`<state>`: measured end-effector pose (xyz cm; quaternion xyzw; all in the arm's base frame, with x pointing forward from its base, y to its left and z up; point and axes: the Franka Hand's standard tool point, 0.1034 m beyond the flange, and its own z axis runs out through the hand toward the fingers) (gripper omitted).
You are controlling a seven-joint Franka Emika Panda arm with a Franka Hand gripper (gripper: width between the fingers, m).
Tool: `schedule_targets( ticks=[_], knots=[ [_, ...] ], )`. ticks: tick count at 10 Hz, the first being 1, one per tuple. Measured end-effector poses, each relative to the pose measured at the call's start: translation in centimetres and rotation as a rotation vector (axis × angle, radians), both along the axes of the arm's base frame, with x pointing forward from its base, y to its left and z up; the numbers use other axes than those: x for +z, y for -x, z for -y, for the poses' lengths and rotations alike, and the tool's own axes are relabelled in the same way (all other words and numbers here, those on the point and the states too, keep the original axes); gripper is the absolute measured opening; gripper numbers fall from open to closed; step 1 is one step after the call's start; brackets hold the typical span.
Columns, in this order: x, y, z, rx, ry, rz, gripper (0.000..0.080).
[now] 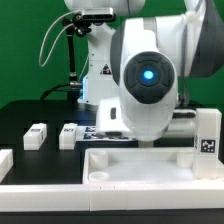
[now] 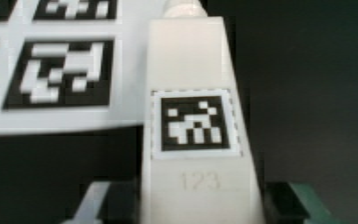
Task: Assemble desk
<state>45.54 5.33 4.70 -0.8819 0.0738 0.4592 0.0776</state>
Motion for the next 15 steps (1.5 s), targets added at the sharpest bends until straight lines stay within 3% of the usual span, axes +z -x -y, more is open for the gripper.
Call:
schedule_targets(
  ticks=[2,3,4,7,8,9,10,11,12,15],
  knots=[
    [3.7,-3.4,1.7,-0.034,0.024,0.028,0.0288],
    [4.0,-4.4,2.8,-0.013,0.016,0.053,0.0288],
    [2.9,-5.3,3.5,0.044,0.023,0.15,0.0288],
    [3.1,-6.0,3.5,0.021,0.064,0.376,0.0288],
    [3.9,-6.7,3.7,0.012,0.06,0.42,0.0288],
    [6.8,-9.5,4.4,-0.039,0.025,0.491,0.0288],
    [9.8,-12.4,6.3,-0.11,0.018,0.557,0.0288],
    [10.6,-14.3,7.9,-0.135,0.045,0.652,0.0288],
    [10.7,-15.0,8.5,-0.139,0.077,0.761,0.0288],
    [10.4,-15.0,8.6,-0.149,0.14,0.947,0.0288]
  ],
)
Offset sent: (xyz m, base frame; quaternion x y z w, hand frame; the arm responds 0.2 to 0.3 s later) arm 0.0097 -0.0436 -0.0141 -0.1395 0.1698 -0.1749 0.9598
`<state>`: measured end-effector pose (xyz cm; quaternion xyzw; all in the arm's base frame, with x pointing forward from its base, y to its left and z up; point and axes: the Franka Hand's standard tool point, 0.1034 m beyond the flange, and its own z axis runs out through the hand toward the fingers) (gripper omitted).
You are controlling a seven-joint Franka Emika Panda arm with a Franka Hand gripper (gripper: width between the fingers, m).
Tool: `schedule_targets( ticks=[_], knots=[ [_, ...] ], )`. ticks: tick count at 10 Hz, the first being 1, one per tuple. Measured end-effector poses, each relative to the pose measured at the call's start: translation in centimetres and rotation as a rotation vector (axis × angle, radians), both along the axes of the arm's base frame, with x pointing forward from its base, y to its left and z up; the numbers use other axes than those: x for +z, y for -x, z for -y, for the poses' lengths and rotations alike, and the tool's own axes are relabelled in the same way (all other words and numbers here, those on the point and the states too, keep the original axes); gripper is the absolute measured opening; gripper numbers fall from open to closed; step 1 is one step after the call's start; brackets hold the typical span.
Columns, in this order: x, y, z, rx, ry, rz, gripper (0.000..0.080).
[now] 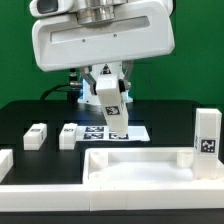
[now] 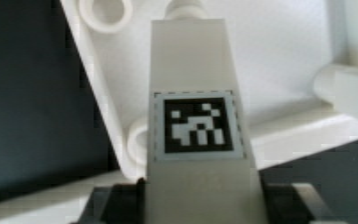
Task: Assemble desk
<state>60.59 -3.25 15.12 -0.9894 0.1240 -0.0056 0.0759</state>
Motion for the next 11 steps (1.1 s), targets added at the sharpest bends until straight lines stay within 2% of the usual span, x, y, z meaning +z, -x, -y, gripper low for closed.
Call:
schedule_targets(
  ticks=[2,4,6,7,10,11],
  knots=[
    [0.6,-1.3,0.4,-0.006,0.072,0.169,0.0288],
    [2.1,-3.8,0.2,0.061,0.185,0.372,0.0288],
    [2.5,-4.5,-0.8,0.073,0.244,0.543,0.0289],
    [2.3,-4.4,-0.3,0.07,0.269,0.595,0.0289],
    [1.8,-4.1,-0.3,0.072,0.265,0.572,0.0289],
    [1.2,-3.5,0.1,0.073,0.27,0.565,0.0289]
  ],
)
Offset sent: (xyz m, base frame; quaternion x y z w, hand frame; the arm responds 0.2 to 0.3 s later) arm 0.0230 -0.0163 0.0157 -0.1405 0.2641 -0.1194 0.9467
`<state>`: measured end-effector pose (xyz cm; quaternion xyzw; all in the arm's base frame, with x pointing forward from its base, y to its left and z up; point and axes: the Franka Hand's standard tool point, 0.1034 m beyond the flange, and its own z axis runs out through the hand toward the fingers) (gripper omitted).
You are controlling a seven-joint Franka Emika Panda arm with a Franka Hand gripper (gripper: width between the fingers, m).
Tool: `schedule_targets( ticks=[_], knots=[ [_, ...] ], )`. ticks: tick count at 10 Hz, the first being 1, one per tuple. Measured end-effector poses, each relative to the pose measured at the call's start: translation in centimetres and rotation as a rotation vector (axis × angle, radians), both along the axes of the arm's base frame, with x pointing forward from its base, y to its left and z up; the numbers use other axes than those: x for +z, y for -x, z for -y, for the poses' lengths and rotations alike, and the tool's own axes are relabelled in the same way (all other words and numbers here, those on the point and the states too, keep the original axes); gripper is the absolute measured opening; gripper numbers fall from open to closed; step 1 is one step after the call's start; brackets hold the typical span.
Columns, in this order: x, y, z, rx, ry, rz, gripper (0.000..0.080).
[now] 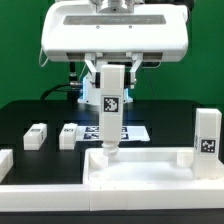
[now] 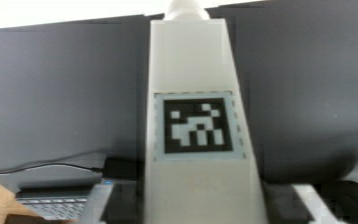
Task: Assemble desk
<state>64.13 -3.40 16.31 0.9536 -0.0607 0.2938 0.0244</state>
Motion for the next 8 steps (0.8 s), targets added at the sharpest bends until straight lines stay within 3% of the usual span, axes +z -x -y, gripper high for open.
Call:
schedule_targets(
  ticks=[4,8],
  knots=[
    [-2.2,2.1,1.5,-0.004,0.009,-0.046,0.0289],
    [-3.6,2.2,1.3,0.0,0.012,-0.062,0.0289]
  ],
)
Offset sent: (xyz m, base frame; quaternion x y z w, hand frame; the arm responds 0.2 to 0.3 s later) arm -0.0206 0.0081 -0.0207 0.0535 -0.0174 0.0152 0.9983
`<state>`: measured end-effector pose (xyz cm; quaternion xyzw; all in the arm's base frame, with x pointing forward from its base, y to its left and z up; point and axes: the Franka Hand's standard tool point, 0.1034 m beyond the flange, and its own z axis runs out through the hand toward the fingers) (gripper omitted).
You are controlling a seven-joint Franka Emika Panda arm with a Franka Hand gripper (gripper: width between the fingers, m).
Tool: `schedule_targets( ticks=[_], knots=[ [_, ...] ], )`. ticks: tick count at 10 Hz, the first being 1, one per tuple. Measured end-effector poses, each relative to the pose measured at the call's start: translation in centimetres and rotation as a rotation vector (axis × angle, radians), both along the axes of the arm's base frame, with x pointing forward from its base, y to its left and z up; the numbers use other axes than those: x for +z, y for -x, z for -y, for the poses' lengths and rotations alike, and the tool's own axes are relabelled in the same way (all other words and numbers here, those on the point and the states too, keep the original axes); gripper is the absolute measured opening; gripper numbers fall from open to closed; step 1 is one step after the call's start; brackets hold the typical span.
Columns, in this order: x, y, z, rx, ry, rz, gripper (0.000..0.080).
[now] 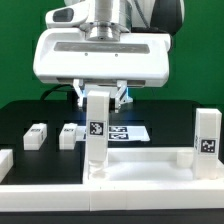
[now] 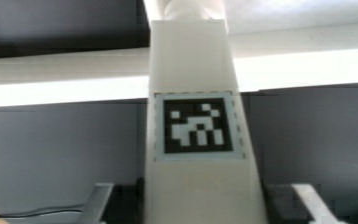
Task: Assemble desk
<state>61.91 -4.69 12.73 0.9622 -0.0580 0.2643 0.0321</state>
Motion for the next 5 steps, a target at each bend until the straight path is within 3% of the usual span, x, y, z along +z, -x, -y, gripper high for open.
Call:
schedule_targets(
  ticks=[5],
  knots=[
    [-1.0,-0.79,-0.62,0.013,0.01,0.01,0.0289]
  ],
)
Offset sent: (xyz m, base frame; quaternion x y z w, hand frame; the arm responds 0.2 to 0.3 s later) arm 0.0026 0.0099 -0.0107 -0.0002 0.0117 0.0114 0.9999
